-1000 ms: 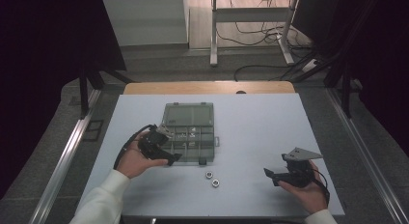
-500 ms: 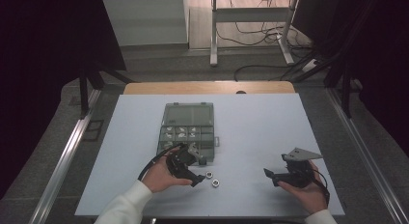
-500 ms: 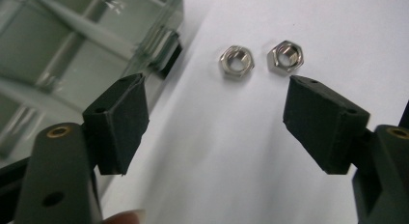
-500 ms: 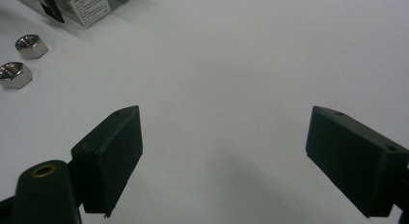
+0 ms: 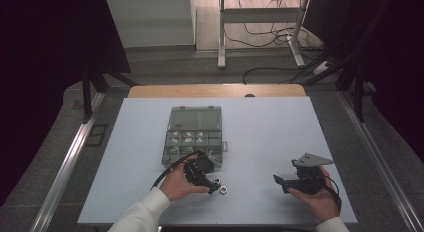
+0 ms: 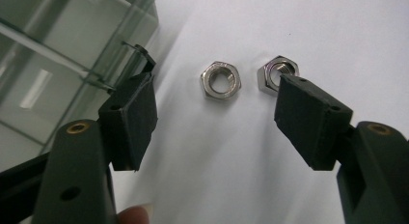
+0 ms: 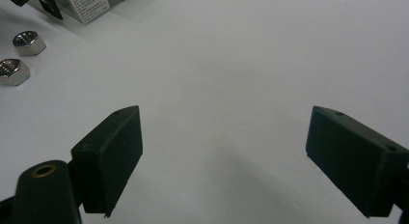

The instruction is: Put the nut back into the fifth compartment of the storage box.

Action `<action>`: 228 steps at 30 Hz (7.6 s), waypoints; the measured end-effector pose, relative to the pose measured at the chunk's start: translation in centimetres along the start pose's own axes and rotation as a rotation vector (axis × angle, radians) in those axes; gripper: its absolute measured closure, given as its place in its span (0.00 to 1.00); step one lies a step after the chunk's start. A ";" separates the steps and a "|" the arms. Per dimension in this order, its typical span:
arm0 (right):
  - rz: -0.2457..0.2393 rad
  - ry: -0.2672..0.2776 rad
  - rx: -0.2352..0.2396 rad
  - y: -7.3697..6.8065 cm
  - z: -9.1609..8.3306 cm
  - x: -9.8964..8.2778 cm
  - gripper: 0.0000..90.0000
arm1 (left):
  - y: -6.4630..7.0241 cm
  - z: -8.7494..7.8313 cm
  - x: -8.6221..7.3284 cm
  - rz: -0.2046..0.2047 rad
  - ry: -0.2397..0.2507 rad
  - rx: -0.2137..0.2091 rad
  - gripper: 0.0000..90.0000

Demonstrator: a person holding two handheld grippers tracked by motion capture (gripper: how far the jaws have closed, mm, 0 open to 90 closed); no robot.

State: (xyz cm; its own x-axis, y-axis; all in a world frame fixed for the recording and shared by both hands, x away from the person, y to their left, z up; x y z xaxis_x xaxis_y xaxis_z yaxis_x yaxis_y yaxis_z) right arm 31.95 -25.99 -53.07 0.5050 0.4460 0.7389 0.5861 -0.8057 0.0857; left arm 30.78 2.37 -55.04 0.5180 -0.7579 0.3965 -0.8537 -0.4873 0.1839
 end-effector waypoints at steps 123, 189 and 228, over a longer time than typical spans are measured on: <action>-0.007 -0.027 -0.015 0.0 0.3 -0.3 0.15 | -8.5 -9.0 -4.4 -0.261 0.195 0.133 0.21; -0.018 -0.030 -0.013 -0.1 0.4 -0.3 0.15 | 3.4 2.4 1.1 0.020 -0.056 0.024 0.75; -0.024 -0.036 -0.019 0.0 0.4 -0.4 0.15 | -2.1 -5.7 -1.3 -0.122 0.135 0.012 0.78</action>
State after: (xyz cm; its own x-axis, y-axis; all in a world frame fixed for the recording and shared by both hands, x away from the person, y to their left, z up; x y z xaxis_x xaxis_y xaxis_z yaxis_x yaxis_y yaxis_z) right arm 32.01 -25.96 -53.65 0.5135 0.4786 0.7123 0.5863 -0.8018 0.1160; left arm 31.60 6.84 -50.77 0.6051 -0.6279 0.4896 -0.7838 -0.5777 0.2279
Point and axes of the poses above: each handheld gripper's, and its own axes: z roughly forward along the jaws, x roughly out of its top, y roughly to its right, the point moved 6 cm from there along z, roughly forward along the jaws, and after that the axes turned 5 degrees about -x, right-handed, at the moved point
